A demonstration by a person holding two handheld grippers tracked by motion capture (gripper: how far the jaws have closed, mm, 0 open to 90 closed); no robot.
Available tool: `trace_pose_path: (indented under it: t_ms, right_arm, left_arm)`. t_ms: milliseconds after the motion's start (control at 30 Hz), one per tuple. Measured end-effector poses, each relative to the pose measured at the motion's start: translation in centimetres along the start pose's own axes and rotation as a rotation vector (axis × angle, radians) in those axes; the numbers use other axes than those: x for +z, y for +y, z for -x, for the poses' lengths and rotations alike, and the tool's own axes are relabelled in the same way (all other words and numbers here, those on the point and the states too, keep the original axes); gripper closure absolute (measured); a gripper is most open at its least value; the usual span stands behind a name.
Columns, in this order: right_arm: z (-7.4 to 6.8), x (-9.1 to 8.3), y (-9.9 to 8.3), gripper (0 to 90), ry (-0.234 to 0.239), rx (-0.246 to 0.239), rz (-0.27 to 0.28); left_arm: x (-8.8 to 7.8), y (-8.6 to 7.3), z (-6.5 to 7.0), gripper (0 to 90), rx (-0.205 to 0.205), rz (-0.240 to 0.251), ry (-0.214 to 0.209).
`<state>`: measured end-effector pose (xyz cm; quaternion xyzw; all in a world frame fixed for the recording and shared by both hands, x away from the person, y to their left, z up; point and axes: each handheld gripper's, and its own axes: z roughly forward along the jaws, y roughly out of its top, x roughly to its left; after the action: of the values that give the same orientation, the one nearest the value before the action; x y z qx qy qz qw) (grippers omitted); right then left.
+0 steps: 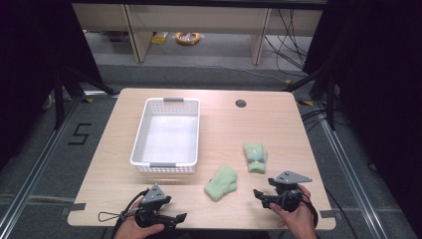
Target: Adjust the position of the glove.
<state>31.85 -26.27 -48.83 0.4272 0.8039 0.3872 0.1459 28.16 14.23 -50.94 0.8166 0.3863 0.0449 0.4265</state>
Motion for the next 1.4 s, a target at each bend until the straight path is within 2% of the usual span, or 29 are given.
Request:
trace_pose_path:
  t_ms: [100,167,267,300,367,400,433,467,500,633,667,700,733,767,833,867,900,933,1000,1067,1100,1167,1200,1233,1300,1367,1400]
  right_arm:
    - [0.2,0.0,0.0,28.7,0.010,-0.032,-0.023]
    - [0.2,0.0,0.0,30.5,0.015,-0.034,-0.023]
    - [-0.1,-0.1,0.1,32.7,-0.007,-0.026,-0.014]
    - [0.0,0.0,0.1,33.5,0.006,-0.035,-0.004]
    - [-0.4,-0.1,0.1,34.3,-0.009,0.003,-0.002]
    - [-0.3,-0.1,0.2,35.4,-0.006,-0.018,0.002]
    - [-0.3,-0.1,0.2,35.4,-0.006,-0.018,0.002]
    - [-0.2,-0.1,0.3,37.1,-0.002,-0.030,0.013]
    - [-0.2,-0.1,0.3,38.0,0.008,-0.034,0.019]
    - [-0.4,-0.1,0.5,40.4,0.027,-0.054,0.015]
    - [-0.7,0.0,0.5,40.6,0.036,-0.023,0.014]
    - [-0.6,0.0,0.6,41.1,0.028,-0.050,0.016]
    - [-0.8,0.0,0.6,41.8,0.036,-0.048,0.017]
    - [-0.7,0.1,0.7,42.3,0.049,-0.059,0.018]
    - [-0.9,0.1,0.8,42.3,0.040,-0.054,0.018]
    - [-0.9,0.2,1.1,42.5,0.044,-0.073,0.025]
    - [-1.0,0.1,1.2,42.5,0.048,-0.058,0.017]
    - [-1.0,0.2,1.3,42.9,0.050,-0.068,0.022]
    - [-1.3,0.4,1.6,43.9,0.054,-0.066,0.030]
    - [-1.5,0.5,1.9,44.8,0.058,-0.064,0.022]
    - [-1.3,0.6,2.2,45.7,0.061,-0.085,0.027]
    - [-1.4,0.8,2.4,46.7,0.057,-0.092,0.037]
    - [-1.6,1.2,2.9,49.0,0.072,-0.081,0.014]
    - [-1.6,1.5,3.0,50.4,0.075,-0.086,0.018]
    - [-1.8,1.6,3.2,50.8,0.072,-0.085,0.013]
    - [-1.9,2.4,3.9,53.4,0.078,-0.127,0.012]
    - [-2.0,2.5,4.1,53.7,0.084,-0.113,0.000]
  left_arm:
    - [0.0,0.0,0.0,16.2,0.001,0.002,0.000]
    - [0.0,0.0,0.0,16.2,-0.001,0.002,0.000]
    - [0.0,0.0,-0.1,16.2,0.008,-0.004,0.001]
    - [0.0,0.0,-0.1,16.3,0.008,-0.004,0.001]
    - [0.0,0.0,-0.1,16.3,0.010,-0.005,0.000]
    - [0.0,0.0,-0.1,16.2,0.010,-0.006,0.000]
    - [0.0,0.0,-0.1,16.2,0.010,-0.007,0.001]
    - [0.0,0.1,-0.1,16.3,0.011,-0.005,0.002]
    - [0.2,0.1,0.1,16.3,-0.012,0.019,0.001]
    - [0.2,0.3,0.2,16.3,-0.009,0.010,-0.004]
    - [0.3,0.3,0.2,16.3,-0.008,0.022,-0.001]
    - [0.4,0.3,0.3,16.3,-0.006,0.024,-0.002]
    - [0.3,0.3,0.2,16.3,0.004,0.016,-0.002]
    - [0.4,0.4,0.3,16.3,-0.005,0.021,0.001]
    - [0.4,0.5,0.3,16.4,-0.001,0.016,-0.008]
    - [0.6,0.7,0.5,16.6,-0.003,0.032,-0.007]
    - [0.6,0.7,0.5,16.7,-0.003,0.032,-0.007]
    - [0.7,1.0,0.5,16.8,0.004,0.022,-0.017]
    - [1.1,1.1,0.8,18.5,0.000,0.041,-0.012]
    - [1.2,1.2,0.8,19.3,0.009,0.039,-0.015]
    - [1.8,1.6,1.0,20.5,0.014,0.039,-0.027]
    - [2.1,1.8,1.1,23.5,0.022,0.035,-0.029]
    - [2.4,2.0,1.2,25.3,0.030,0.032,-0.033]
    - [2.6,2.3,1.3,27.2,0.022,0.032,-0.045]
    - [3.1,2.6,1.4,29.5,0.026,0.045,-0.042]
    - [3.3,3.0,1.5,32.5,0.029,0.038,-0.038]
    - [3.6,3.5,1.4,34.8,0.059,0.041,-0.045]
